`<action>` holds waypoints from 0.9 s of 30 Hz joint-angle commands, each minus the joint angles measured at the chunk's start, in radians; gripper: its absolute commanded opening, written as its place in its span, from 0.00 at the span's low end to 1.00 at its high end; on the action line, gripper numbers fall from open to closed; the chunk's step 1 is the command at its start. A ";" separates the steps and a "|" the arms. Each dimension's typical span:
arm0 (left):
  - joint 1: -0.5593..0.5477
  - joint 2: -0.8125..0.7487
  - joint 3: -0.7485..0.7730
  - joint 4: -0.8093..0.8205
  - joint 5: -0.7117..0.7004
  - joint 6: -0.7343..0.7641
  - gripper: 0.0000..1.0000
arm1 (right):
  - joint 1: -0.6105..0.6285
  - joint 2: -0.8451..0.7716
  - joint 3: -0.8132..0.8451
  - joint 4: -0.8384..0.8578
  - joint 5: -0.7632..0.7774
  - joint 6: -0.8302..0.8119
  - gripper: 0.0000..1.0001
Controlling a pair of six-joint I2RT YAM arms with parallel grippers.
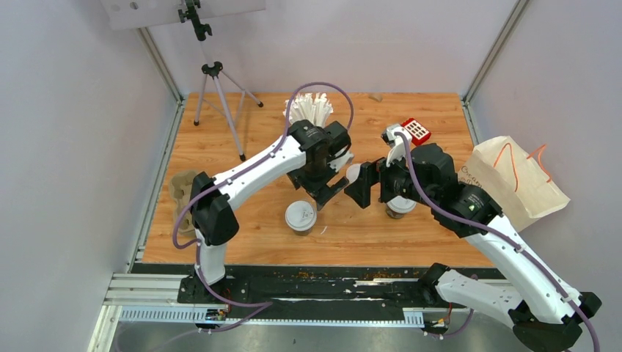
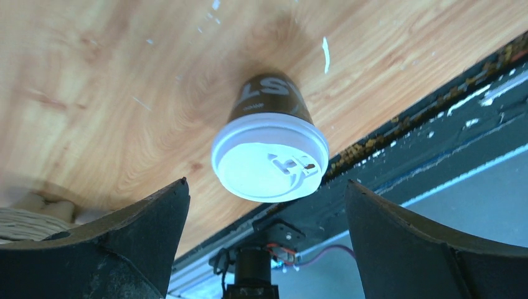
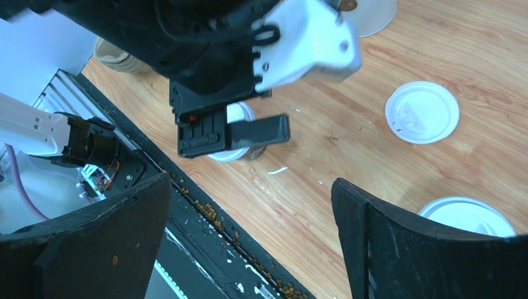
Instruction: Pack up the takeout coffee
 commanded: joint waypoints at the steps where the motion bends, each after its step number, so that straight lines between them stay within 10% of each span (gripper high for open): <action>1: -0.005 -0.100 0.118 -0.001 -0.131 -0.040 1.00 | 0.001 -0.025 -0.014 0.048 -0.052 0.049 1.00; 10: 0.012 -0.391 0.033 0.148 -0.577 -0.131 1.00 | 0.001 0.018 -0.070 0.116 -0.157 0.172 0.95; 20: 0.169 -0.816 -0.531 0.549 -0.228 -0.173 0.99 | 0.002 0.176 -0.137 0.245 -0.218 0.249 0.80; 27: 0.245 -0.982 -0.838 0.711 0.014 -0.211 0.82 | 0.001 0.348 -0.100 0.262 -0.213 0.170 0.67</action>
